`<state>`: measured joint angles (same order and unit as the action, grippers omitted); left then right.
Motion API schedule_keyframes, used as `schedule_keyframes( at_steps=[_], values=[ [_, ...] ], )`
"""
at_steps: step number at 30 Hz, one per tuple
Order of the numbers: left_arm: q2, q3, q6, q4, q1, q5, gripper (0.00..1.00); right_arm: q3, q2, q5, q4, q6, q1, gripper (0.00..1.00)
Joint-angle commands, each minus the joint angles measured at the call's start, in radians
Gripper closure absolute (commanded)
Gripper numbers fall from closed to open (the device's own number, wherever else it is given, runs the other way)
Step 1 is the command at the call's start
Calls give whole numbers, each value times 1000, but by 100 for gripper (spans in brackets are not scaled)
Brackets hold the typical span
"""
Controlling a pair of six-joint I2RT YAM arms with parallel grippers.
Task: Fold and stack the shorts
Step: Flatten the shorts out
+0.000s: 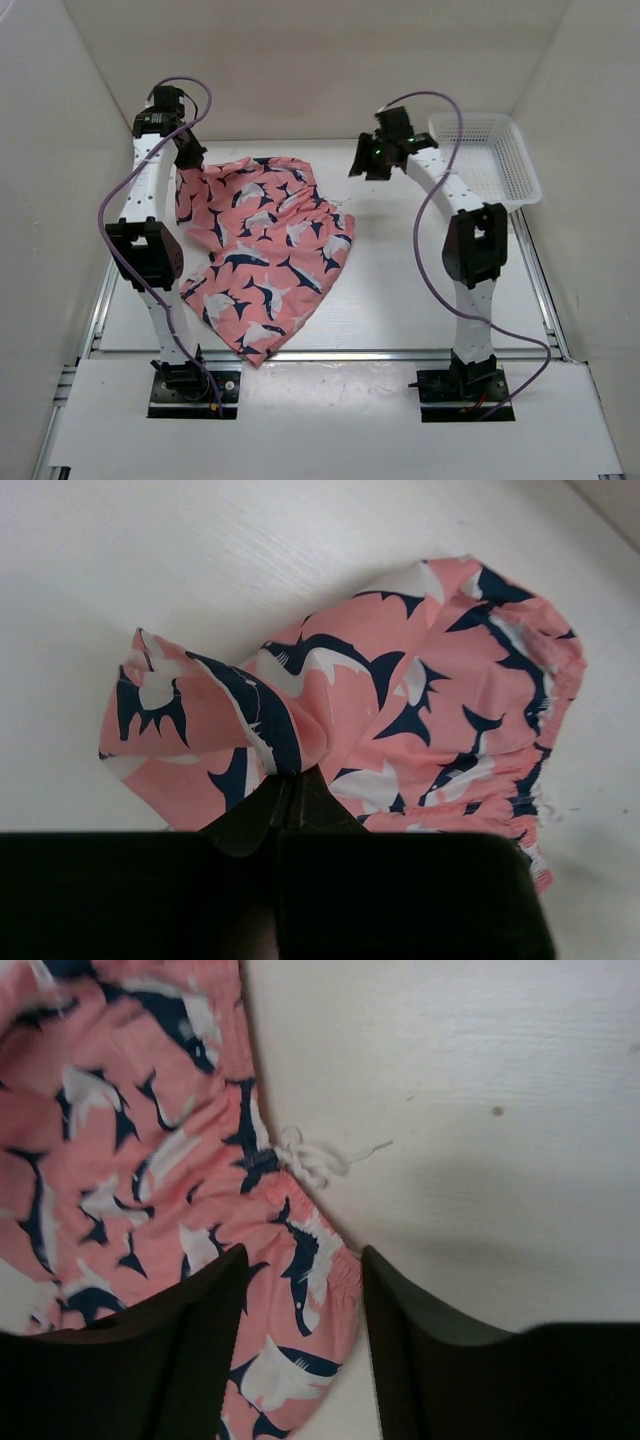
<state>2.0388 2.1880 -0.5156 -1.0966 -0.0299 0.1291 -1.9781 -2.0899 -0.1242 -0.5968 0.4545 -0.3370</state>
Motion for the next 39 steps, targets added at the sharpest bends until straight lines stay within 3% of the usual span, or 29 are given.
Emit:
schedule_keyframes(
  at_steps=[1,9,15,18,19,21,27,32,33,34,35,36,37,39],
  values=[
    [-55,-27,14,6,-11,-9,90,-12,-48,-11,-136,-76,-88,42],
    [-65,-36,14,-5,-21,-9,90,168,-68,136,-126,-85,-171,35],
    [-74,-54,14,-5,-21,-9,90,223,-123,175,-107,-76,-171,36],
    [-74,-77,14,-5,-21,-28,90,248,-136,115,-80,-62,-171,52],
    [-74,-77,14,-5,-21,-28,90,258,-136,106,-63,-62,-171,76],
    [-83,-86,14,-5,-21,-37,90,295,-99,133,-41,-7,-171,99],
    [-92,-86,75,-26,-11,-106,90,652,161,259,49,124,-180,99],
    [-110,-108,110,-39,50,-149,90,967,436,415,3,341,-288,99],
    [-111,-119,111,-39,50,-167,90,1008,468,428,3,372,-306,94],
    [-111,-119,121,-39,65,-177,90,1065,496,428,-15,398,-319,78],
    [-111,-131,121,-29,80,-177,90,1082,522,428,-26,417,-332,57],
    [-111,-142,121,-29,81,-186,90,1082,566,463,-50,429,-358,24],
    [-111,-142,130,-29,94,-186,90,1082,588,497,-69,440,-372,13],
    [-120,-152,131,-20,104,-186,90,1009,631,576,-129,431,-395,7]
  ],
)
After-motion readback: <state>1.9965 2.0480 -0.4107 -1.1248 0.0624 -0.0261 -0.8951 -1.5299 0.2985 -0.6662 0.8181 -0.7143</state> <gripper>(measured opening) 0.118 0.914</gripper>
